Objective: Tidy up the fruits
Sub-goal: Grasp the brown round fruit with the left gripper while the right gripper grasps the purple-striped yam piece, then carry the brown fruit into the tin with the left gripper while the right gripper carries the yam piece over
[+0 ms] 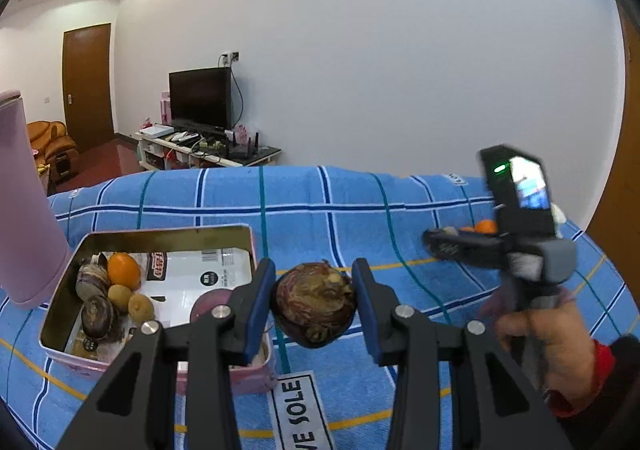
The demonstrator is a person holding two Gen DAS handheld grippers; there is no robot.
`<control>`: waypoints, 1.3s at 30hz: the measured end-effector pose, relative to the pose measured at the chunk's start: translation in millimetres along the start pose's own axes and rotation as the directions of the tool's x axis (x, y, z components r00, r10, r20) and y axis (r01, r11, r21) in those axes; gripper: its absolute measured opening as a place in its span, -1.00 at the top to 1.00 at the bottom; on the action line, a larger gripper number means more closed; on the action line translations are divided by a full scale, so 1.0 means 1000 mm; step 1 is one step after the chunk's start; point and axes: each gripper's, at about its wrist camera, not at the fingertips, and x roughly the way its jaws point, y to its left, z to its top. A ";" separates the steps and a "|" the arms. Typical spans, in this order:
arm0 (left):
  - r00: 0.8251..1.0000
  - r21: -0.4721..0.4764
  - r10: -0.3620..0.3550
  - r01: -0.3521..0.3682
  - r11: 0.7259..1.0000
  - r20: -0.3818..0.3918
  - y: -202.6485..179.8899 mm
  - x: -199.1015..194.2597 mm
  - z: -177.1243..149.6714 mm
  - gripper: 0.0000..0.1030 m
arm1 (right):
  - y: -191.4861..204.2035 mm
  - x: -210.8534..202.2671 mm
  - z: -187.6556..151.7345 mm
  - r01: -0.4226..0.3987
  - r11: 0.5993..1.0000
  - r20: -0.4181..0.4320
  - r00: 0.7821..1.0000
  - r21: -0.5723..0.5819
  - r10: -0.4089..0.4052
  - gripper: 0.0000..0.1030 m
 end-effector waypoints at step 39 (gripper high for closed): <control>0.949 0.049 0.291 -0.299 0.953 0.126 0.048 -0.025 -0.025 0.20 | 0.101 -0.142 -0.102 -0.054 0.995 0.376 0.923 -0.079 0.080 0.24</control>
